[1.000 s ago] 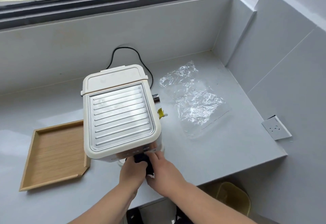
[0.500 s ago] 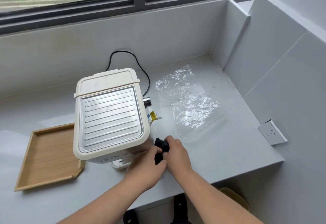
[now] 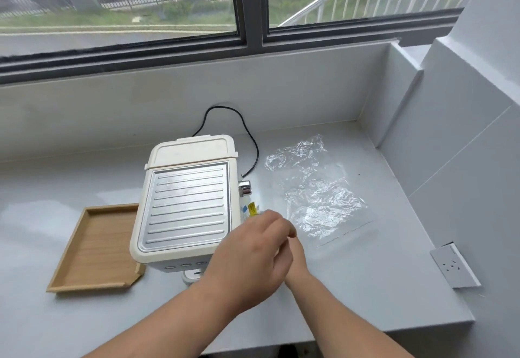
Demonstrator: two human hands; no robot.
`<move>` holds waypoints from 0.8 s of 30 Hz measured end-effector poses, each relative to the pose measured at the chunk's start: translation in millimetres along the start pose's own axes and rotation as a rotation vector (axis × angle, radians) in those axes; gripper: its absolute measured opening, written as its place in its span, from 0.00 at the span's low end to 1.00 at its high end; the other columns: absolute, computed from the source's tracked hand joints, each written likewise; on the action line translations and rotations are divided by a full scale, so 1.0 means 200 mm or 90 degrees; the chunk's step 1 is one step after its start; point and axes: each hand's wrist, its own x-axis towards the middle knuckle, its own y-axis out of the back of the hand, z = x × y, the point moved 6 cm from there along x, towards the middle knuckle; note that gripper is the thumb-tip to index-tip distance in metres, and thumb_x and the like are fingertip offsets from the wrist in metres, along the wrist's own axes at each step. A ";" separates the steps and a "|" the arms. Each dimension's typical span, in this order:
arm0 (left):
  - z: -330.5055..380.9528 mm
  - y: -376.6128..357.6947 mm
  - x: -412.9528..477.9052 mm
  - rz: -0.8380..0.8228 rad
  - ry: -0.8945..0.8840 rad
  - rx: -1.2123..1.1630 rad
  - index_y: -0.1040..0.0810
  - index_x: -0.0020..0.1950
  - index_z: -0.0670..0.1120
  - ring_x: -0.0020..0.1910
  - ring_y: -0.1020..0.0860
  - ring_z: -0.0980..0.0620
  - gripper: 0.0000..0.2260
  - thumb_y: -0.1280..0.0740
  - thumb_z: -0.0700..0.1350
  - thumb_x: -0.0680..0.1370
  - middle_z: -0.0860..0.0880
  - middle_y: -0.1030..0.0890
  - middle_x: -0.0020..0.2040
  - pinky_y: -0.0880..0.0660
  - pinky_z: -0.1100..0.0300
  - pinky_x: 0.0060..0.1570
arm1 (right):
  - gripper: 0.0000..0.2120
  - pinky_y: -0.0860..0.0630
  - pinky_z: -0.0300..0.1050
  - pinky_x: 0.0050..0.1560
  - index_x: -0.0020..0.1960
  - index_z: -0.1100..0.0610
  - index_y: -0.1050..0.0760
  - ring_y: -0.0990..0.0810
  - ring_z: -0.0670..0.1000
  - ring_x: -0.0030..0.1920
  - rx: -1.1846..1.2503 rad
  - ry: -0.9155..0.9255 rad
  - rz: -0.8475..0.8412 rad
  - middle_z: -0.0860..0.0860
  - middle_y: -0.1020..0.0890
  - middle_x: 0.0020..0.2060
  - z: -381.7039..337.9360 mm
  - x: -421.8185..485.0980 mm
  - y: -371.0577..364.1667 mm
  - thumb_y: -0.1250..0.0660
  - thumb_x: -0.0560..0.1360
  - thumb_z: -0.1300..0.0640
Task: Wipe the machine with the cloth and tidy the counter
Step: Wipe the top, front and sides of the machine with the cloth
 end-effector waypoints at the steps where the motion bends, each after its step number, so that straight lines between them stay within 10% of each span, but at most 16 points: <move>1: -0.01 0.03 0.01 0.037 -0.006 0.005 0.20 0.54 0.50 0.48 0.22 0.55 0.09 0.38 0.45 0.78 0.55 0.21 0.51 0.28 0.65 0.48 | 0.12 0.18 0.53 0.55 0.56 0.58 0.26 0.17 0.52 0.47 -0.046 -0.010 -0.045 0.54 0.17 0.48 -0.02 0.00 -0.01 0.35 0.76 0.52; 6: -0.30 0.27 0.13 0.163 0.106 0.091 0.19 0.58 0.47 0.60 0.24 0.47 0.12 0.34 0.45 0.76 0.50 0.20 0.59 0.32 0.58 0.64 | 0.24 0.21 0.50 0.55 0.64 0.52 0.25 0.21 0.54 0.56 -0.281 0.018 -0.135 0.50 0.19 0.55 -0.09 -0.02 -0.03 0.31 0.67 0.54; 12: -0.70 0.34 0.25 0.022 0.304 0.205 0.28 0.74 0.57 0.81 0.42 0.45 0.25 0.38 0.65 0.80 0.49 0.34 0.81 0.49 0.41 0.80 | 0.40 0.23 0.50 0.59 0.83 0.46 0.46 0.23 0.61 0.62 -0.512 0.086 -0.203 0.55 0.31 0.68 -0.04 0.02 -0.05 0.34 0.75 0.58; 24: -0.74 0.30 0.23 0.050 0.298 0.201 0.29 0.73 0.63 0.82 0.43 0.49 0.28 0.45 0.70 0.76 0.54 0.35 0.82 0.51 0.40 0.81 | 0.17 0.19 0.44 0.34 0.50 0.49 0.19 0.20 0.50 0.28 0.086 -0.130 -0.104 0.53 0.16 0.41 -0.08 0.32 -0.03 0.36 0.75 0.71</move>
